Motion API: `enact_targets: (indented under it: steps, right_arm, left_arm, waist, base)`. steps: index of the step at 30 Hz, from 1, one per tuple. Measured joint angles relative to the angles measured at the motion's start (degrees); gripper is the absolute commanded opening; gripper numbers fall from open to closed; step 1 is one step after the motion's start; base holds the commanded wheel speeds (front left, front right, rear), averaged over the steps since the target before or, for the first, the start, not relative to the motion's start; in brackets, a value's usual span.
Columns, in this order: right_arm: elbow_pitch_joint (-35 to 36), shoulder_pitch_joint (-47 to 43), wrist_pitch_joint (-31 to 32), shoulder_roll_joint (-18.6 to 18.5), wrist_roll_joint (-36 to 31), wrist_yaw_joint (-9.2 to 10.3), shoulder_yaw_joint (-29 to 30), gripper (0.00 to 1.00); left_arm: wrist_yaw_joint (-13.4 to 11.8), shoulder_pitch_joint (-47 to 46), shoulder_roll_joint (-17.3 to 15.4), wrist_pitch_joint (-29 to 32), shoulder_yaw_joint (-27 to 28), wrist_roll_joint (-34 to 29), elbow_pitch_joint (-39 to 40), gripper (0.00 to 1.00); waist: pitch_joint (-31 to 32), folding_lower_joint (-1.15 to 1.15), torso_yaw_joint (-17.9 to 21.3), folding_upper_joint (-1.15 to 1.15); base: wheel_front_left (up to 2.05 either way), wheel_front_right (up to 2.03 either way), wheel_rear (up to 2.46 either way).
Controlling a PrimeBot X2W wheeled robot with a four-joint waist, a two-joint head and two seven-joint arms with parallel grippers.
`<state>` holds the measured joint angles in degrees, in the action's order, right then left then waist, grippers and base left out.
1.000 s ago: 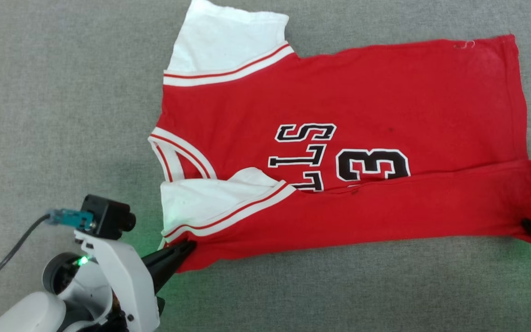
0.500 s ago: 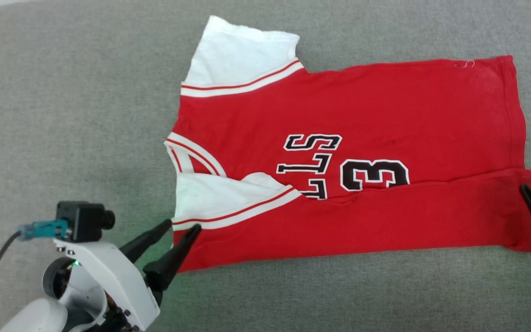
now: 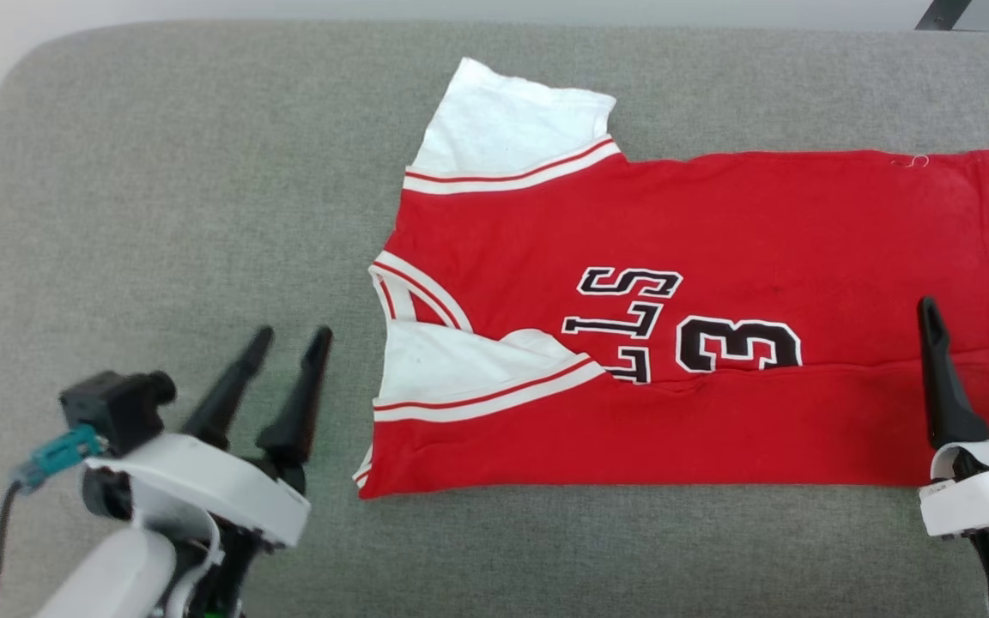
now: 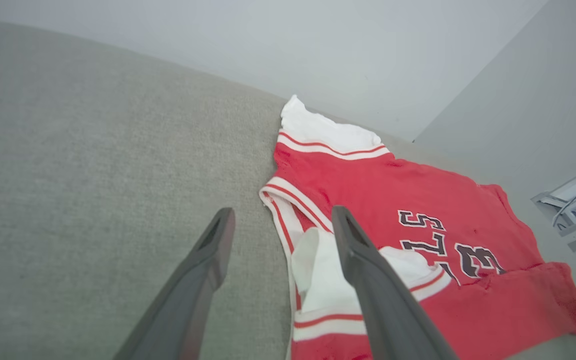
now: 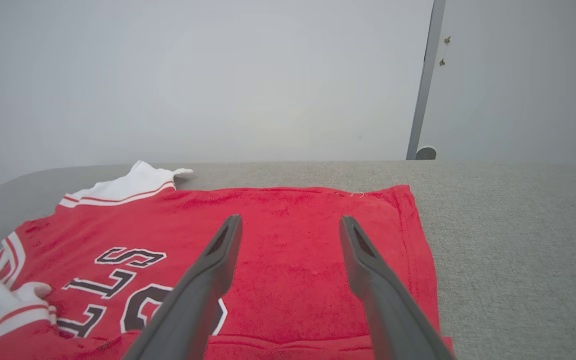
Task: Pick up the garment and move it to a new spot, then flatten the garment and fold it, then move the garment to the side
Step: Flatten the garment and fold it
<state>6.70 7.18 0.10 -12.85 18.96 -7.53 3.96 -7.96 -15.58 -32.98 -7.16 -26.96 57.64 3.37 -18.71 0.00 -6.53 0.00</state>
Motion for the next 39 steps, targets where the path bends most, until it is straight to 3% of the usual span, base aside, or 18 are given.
enact_targets:
  steps: [3,8,12,18,25,29,33,39]
  right_arm:
    - [-1.9,0.6,-5.6,1.9,-2.2,0.0,0.5,1.0]
    - [-3.7,3.2,-12.0,3.6,-5.5,0.0,1.0,1.0]
    - [-4.6,4.6,-13.8,4.7,-7.1,0.0,-0.1,1.0]
    - [-6.1,7.0,-14.7,6.1,-7.6,0.0,-2.0,1.0]
    - [-7.5,10.5,-15.1,6.9,-7.5,0.0,-6.0,1.0]
    - [-7.1,11.4,-15.1,6.6,-7.6,0.0,-8.1,1.0]
    - [-6.3,12.1,-15.1,6.5,-7.4,0.0,-9.4,1.0]
    - [-5.2,12.2,-15.1,6.7,-7.2,0.0,-10.2,1.0]
  left_arm:
    - [0.2,-1.8,-0.3,-3.4,0.5,-3.2,-2.1,1.0]
    - [2.1,-9.0,-1.9,-3.5,0.2,-7.4,-4.9,1.0]
    - [5.0,-19.0,-3.7,0.6,-0.7,-9.8,-8.9,1.0]
    - [10.6,-36.0,-4.1,8.1,-2.5,-11.4,-19.3,1.0]
    - [14.4,-51.2,-4.3,16.0,-6.2,-13.5,-33.1,1.0]
    - [15.1,-58.2,-4.2,23.1,-8.5,-12.5,-39.9,1.0]
    - [15.3,-62.4,-3.3,34.0,-11.1,-9.1,-45.8,1.0]
    - [15.4,-65.2,-3.6,46.6,-13.3,-3.1,-49.5,1.0]
  waist:
    - [0.4,0.0,0.1,0.0]
    - [0.3,0.0,1.5,0.0]
    - [-0.4,0.0,3.1,0.0]
    - [-2.3,0.0,6.4,0.0]
    - [-5.7,0.0,10.9,0.0]
    - [-8.2,0.0,13.3,0.0]
    - [-10.7,0.0,15.5,0.0]
    - [-13.8,0.0,18.4,0.0]
  base:
    - [0.0,0.0,0.0]
    - [0.0,0.0,0.0]
    - [0.0,0.0,0.0]
    - [0.0,0.0,0.0]
    - [0.0,0.0,0.0]
    - [0.0,0.0,0.0]
    - [0.0,0.0,0.0]
    - [0.0,0.0,0.0]
